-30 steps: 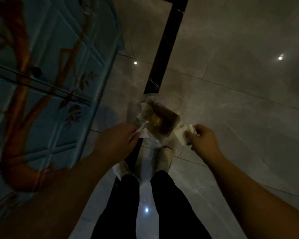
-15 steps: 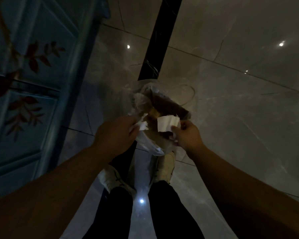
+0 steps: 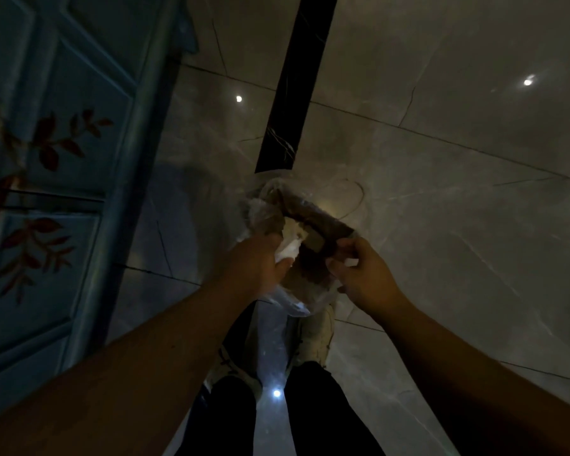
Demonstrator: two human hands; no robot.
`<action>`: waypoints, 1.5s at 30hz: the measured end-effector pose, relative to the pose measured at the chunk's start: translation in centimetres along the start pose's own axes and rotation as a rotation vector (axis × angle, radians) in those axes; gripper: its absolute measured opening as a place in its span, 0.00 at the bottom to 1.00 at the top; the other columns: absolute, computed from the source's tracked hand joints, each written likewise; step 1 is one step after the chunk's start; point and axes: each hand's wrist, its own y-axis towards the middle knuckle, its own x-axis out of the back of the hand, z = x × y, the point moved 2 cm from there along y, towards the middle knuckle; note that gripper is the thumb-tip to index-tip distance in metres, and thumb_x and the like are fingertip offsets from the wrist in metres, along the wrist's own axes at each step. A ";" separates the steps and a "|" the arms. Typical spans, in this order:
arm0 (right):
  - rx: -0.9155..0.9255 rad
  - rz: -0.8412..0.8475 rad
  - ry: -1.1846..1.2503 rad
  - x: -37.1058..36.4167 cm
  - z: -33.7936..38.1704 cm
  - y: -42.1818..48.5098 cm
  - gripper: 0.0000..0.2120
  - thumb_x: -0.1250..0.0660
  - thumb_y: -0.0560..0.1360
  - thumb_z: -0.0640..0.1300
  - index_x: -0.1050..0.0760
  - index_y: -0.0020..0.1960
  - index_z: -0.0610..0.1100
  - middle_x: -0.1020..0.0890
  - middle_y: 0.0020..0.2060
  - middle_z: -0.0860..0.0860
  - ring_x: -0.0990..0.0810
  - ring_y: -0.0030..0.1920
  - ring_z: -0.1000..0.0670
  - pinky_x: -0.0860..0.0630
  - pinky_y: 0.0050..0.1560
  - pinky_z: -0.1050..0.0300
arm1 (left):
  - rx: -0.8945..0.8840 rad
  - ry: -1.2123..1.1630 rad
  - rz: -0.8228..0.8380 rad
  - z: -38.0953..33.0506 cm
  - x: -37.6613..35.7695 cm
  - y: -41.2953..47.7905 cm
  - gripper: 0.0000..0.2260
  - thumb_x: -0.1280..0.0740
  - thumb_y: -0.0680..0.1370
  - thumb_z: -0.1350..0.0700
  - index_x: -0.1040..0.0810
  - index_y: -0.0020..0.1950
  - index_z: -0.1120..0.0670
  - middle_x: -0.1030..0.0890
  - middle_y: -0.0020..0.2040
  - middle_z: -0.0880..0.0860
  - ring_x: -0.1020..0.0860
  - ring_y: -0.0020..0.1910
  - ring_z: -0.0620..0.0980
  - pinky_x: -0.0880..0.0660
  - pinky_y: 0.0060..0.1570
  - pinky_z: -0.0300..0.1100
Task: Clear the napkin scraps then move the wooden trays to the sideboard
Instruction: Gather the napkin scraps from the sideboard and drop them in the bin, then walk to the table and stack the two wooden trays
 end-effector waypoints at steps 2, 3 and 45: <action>0.046 0.006 -0.048 0.5 1.1 -0.4 0.15 0.30 0.74 0.45 0.33 0.56 0.53 0.24 0.45 0.60 0.19 0.47 0.48 0.22 0.47 0.55 | -0.005 0.054 0.041 -0.4 0.6 -0.5 0.21 0.35 0.77 0.50 0.30 0.68 0.57 0.26 0.65 0.60 0.27 0.62 0.59 0.31 0.60 0.49; 0.076 0.012 -0.071 0.7 1.6 -0.7 0.16 0.31 0.74 0.45 0.34 0.57 0.53 0.25 0.45 0.60 0.20 0.47 0.50 0.25 0.43 0.63 | -0.037 0.096 0.028 -0.7 1.1 -0.8 0.21 0.36 0.78 0.51 0.31 0.69 0.56 0.25 0.65 0.60 0.26 0.62 0.59 0.30 0.60 0.49; 0.301 -1.103 -0.700 36.8 27.3 -64.6 0.33 0.39 0.75 0.61 0.46 0.76 0.53 0.34 0.72 0.51 0.30 0.66 0.49 0.25 0.58 0.53 | -1.286 0.792 -0.503 -55.1 33.4 -44.9 0.21 0.44 0.78 0.42 0.33 0.68 0.49 0.26 0.63 0.51 0.26 0.59 0.51 0.24 0.50 0.48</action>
